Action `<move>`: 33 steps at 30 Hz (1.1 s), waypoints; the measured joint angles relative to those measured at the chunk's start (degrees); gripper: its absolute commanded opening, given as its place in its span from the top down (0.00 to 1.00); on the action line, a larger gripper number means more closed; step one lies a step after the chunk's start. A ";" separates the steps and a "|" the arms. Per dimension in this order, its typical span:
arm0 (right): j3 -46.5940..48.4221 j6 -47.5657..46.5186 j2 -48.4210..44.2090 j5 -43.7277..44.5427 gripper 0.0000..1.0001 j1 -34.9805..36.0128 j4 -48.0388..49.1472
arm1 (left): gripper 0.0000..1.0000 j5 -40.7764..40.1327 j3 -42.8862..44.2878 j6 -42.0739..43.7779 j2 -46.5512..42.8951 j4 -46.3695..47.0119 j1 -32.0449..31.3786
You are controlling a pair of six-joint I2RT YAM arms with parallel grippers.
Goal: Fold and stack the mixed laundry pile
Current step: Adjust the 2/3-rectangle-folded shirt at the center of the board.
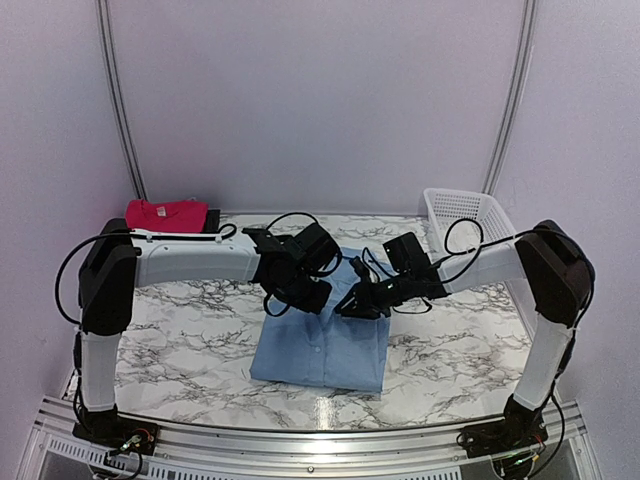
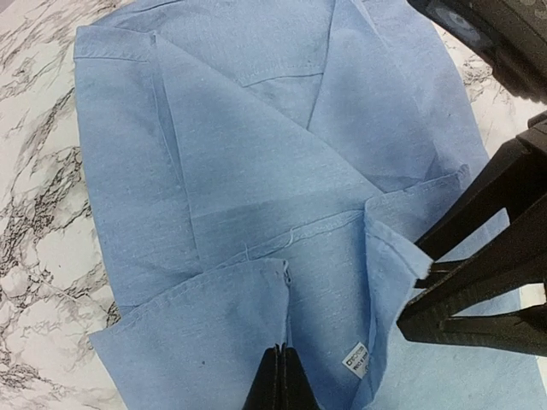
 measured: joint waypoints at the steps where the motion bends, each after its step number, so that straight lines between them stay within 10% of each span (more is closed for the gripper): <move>1: 0.50 0.31 0.09 -0.15 0.75 0.02 0.61 | 1.00 0.00 -0.37 -0.15 -0.26 0.42 0.02; 13: 5.42 2.27 9.57 -1.70 0.75 0.61 3.58 | 1.00 -0.07 -3.48 -1.86 -3.17 3.91 0.04; 21: 5.86 5.25 10.25 -3.74 0.59 0.70 6.97 | 1.00 1.79 -4.42 -1.84 -3.56 6.40 0.02; 33: -2.19 -0.66 -10.23 0.63 0.59 -6.78 -3.93 | 0.24 6.32 -7.08 -0.09 -5.40 9.97 0.94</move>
